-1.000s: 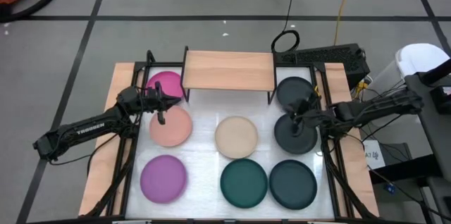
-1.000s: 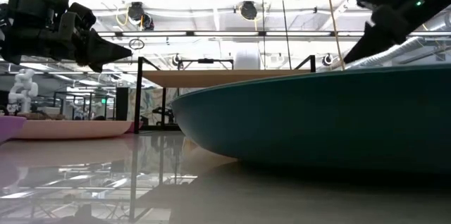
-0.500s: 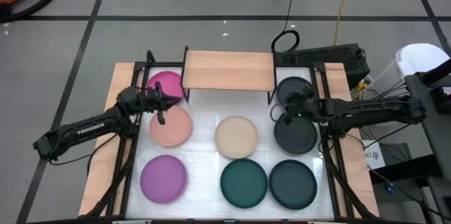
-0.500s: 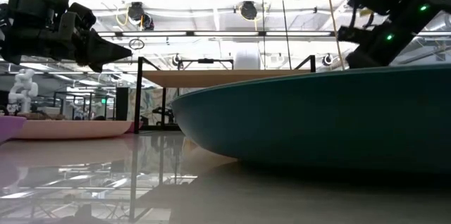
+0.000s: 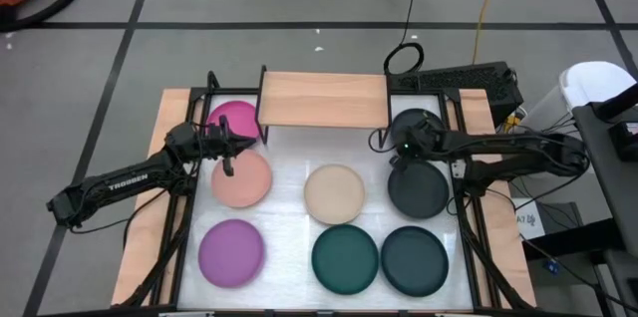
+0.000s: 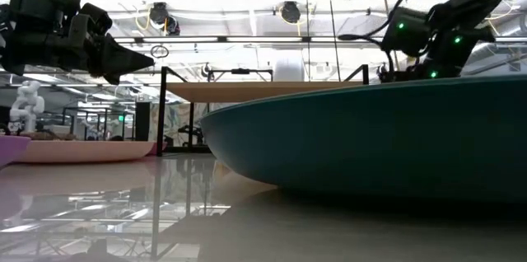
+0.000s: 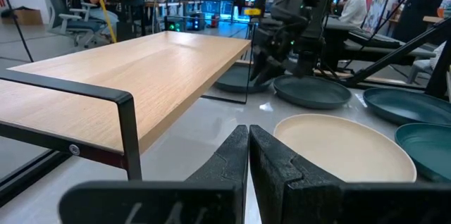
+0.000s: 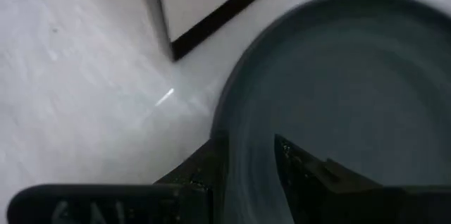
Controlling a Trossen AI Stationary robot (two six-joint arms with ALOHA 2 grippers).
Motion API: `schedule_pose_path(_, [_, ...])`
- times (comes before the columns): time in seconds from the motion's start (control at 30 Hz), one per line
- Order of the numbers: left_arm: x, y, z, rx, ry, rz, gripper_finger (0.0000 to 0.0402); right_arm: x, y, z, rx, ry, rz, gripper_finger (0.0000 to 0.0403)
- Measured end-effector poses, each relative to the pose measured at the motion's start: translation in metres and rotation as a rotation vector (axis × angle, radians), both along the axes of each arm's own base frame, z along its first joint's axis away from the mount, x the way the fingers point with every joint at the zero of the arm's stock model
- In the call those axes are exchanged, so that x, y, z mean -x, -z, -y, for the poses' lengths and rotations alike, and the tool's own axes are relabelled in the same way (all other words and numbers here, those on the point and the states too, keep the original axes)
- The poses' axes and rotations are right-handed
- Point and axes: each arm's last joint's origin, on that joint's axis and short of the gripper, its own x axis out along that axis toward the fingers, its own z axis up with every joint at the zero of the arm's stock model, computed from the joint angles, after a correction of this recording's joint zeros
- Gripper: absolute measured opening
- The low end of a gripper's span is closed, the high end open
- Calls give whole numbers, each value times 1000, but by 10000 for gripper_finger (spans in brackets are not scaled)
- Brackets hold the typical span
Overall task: Place and stack plates onto a shelf
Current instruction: Put the top black plate on the shelf
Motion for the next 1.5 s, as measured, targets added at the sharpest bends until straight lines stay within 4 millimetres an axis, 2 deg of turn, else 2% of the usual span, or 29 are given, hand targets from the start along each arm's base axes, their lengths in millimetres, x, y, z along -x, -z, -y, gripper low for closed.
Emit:
schedule_pose_path(0.33, [0,0,0,0,0,1,21,-7,8,4,-12,-21,0,100])
schedule_pose_path(0.57, [0,0,0,0,0,0,21,-1,-15,0,32,-23,121,100])
schedule_pose_path(0.73, [0,0,0,0,0,0,21,3,-26,-8,-32,-85,209,100])
schedule_pose_path(0.87, [0,0,0,0,0,0,21,4,-20,-9,-55,-84,165,100])
schedule_pose_path(1.13, [0,0,0,0,0,0,21,7,11,-9,-87,-65,95,100])
schedule_pose_path(1.33, [0,0,0,0,0,0,21,9,16,-6,-62,-8,63,98])
schedule_pose_path(1.43, [0,0,0,0,0,0,21,9,16,-4,-32,14,54,78])
schedule_pose_path(1.5, [0,0,0,0,0,0,21,10,15,-3,-29,19,56,51])
